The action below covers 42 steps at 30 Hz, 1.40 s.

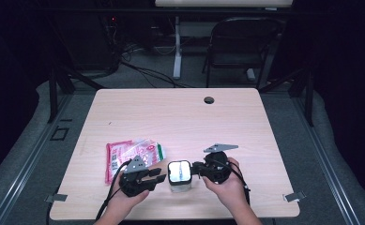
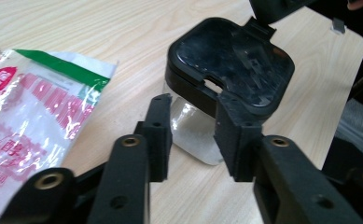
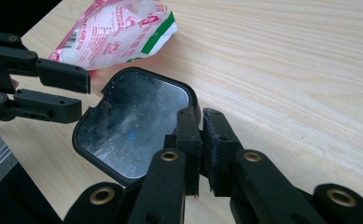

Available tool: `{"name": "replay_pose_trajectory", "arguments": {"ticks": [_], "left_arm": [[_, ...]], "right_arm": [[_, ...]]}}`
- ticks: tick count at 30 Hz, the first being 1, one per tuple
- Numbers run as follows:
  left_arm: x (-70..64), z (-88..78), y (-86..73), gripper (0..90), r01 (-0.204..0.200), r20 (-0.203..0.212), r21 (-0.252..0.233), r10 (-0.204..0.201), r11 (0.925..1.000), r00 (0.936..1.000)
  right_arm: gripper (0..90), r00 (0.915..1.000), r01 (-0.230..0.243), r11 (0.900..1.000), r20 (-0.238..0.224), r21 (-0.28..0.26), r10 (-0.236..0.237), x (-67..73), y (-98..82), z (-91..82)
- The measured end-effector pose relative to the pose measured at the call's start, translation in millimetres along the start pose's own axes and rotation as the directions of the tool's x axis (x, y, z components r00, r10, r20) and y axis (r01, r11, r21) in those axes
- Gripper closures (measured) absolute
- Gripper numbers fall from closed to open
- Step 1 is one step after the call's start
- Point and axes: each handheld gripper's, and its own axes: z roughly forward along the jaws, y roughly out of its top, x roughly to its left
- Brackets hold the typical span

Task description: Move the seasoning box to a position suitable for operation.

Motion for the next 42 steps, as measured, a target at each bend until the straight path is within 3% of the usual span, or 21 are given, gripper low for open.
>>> {"name": "replay_pose_trajectory", "arguments": {"ticks": [4, 7, 12, 30, 42], "left_arm": [[-6.7, 4.7, -0.5, 81.2, -0.053, 0.011, 0.027, 0.053, 0.9982, 0.9985], [-10.9, 7.2, -0.4, 83.2, -0.063, -0.014, 0.045, 0.064, 0.997, 0.9979], [-13.1, 9.0, -1.2, 88.0, -0.069, -0.021, 0.055, 0.07, 0.9961, 0.9973], [-12.9, 4.9, 3.4, 90.0, -0.061, 0.011, 0.03, 0.06, 0.9977, 0.9981], [-16.0, 4.3, 13.8, 90.0, -0.077, 0.012, 0.038, 0.076, 0.9963, 0.997]], "right_arm": [[85.5, 1.0, -0.001, 1.0, -0.004, -0.005, 0.001, -0.4, -0.5, 0.0], [85.5, 1.0, -0.005, 1.0, -0.008, 0.0, 0.005, -0.7, -0.6, -0.4], [85.5, 0.9999, -0.006, 1.0, -0.009, -0.007, 0.005, -0.8, -1.7, -0.5], [85.9, 0.9999, -0.013, 1.0, -0.005, -0.012, 0.013, -0.3, -3.7, -1.5], [83.8, 1.0, -0.005, 1.0, 0.007, 0.002, 0.005, -0.8, -1.1, -1.2]]}}
